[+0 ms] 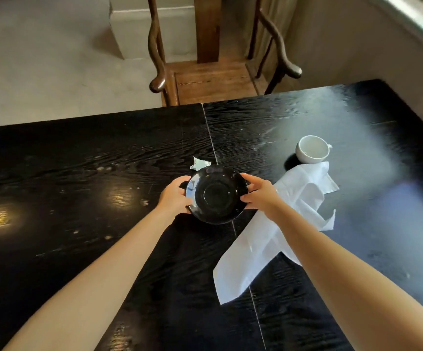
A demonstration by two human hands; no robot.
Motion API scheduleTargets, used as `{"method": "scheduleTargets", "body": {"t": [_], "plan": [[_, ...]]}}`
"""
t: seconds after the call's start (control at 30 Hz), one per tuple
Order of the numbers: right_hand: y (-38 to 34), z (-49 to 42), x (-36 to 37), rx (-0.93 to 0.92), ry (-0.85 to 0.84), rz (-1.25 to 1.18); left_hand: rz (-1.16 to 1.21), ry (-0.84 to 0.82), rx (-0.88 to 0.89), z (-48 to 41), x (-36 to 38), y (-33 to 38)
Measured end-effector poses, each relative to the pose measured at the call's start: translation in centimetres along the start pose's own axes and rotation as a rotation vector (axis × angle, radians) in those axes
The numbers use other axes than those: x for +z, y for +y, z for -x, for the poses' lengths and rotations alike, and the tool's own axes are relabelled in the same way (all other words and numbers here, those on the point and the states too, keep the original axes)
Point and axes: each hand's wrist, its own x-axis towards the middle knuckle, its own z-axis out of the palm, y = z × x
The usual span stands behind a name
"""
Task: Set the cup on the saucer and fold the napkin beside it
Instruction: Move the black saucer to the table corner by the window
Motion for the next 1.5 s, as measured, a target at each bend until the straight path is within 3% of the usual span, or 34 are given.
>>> {"method": "scheduleTargets", "body": {"t": [0.07, 0.33, 0.57, 1.07, 1.23, 1.5], "plan": [[-0.7, 1.1, -2.9, -0.012, -0.009, -0.120, 0.046, -0.023, 0.022, 0.7, 1.8, 2.0], [-1.1, 6.1, -15.7, -0.075, 0.039, -0.181, 0.155, -0.160, 0.121, 4.4, 11.2, 8.4], [2.1, 10.6, -26.4, -0.111, 0.099, -0.153, 0.079, -0.201, 0.146, 7.0, 22.9, 11.4], [17.0, 15.4, -43.5, 0.080, 0.266, 0.053, -0.030, -0.312, -0.046, 8.9, 46.9, 7.1], [21.5, 16.5, -46.6, 0.119, 0.325, 0.186, -0.076, -0.317, -0.080, 9.9, 52.4, 5.0], [27.1, 17.1, -47.6, 0.182, 0.343, 0.194, -0.086, -0.337, -0.172, 10.6, 56.3, 1.5]]}}
